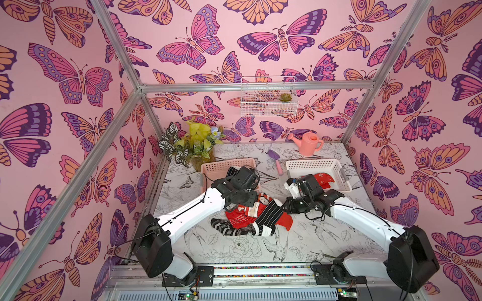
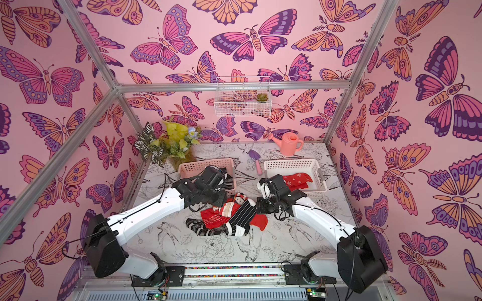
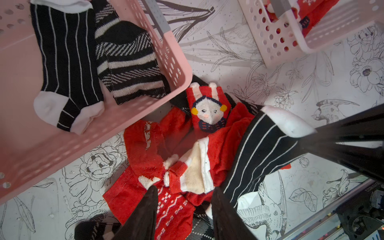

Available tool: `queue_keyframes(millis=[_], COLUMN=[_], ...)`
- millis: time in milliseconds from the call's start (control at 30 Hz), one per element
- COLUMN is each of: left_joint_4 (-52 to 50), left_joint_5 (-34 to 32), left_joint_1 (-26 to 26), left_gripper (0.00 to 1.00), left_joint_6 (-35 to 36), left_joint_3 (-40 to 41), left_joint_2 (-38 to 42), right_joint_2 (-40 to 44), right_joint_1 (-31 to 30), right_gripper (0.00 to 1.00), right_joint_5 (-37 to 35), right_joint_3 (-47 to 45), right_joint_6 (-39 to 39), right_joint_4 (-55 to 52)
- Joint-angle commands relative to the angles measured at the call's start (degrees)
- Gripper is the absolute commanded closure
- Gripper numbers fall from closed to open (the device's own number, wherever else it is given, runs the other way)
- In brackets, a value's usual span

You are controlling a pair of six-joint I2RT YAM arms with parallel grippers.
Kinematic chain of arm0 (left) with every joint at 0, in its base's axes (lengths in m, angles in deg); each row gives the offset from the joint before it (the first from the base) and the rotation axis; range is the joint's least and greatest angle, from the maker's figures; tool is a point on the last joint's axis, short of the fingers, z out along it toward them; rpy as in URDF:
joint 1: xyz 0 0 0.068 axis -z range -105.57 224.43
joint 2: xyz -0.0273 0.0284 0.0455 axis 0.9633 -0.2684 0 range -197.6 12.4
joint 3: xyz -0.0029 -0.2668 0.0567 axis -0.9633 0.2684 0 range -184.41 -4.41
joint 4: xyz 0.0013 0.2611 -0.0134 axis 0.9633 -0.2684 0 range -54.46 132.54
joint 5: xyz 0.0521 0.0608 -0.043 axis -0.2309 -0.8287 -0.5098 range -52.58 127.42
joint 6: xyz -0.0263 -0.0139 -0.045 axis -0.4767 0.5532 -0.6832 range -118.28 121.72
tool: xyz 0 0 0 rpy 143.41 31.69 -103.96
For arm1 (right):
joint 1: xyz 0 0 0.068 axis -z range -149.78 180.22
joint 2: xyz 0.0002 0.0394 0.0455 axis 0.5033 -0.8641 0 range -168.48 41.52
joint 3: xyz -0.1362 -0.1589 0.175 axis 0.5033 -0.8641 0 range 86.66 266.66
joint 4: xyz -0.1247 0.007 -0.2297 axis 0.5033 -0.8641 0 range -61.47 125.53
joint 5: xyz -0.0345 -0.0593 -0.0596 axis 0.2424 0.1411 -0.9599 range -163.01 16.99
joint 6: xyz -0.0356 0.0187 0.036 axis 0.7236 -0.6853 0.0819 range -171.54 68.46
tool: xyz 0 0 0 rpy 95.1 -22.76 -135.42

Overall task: Sort the socks into the basket by color
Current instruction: Pick up the sock at the center of the board, then place the sock in the bin.

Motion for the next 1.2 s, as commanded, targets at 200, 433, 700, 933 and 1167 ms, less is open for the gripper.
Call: queue_keyframes(millis=[200,433,700,933,1167], left_joint_4=[-0.6,-0.7,-0.7,-0.7,-0.7], left_joint_5=[0.2,2.1,3.0,3.3,3.4], left_joint_1=[-6.9,-9.8,-11.2,-12.3,-13.2], left_gripper=[0.55,0.55,0.55,0.55,0.55], left_joint_6=[-0.6,0.2,0.6,1.5,1.9], left_joint_3=[5.1,6.6,7.7,8.3,8.7], left_joint_2=[9.4,14.1,16.0,16.2,17.0], right_joint_2=[-1.2,-8.4,-20.6,-27.8,-32.8], right_joint_1=[-5.4,-8.9,-9.8,-9.9,-9.9], right_gripper=[1.00,1.00,1.00,1.00,1.00], right_joint_5=[0.3,-1.0,0.1,2.1,6.1], right_joint_3=[11.2,22.2,35.4,46.0,51.9], right_joint_6=[2.1,3.7,5.8,6.4,3.4], right_joint_4=[-7.3,-8.8,-9.0,-9.8,-4.3])
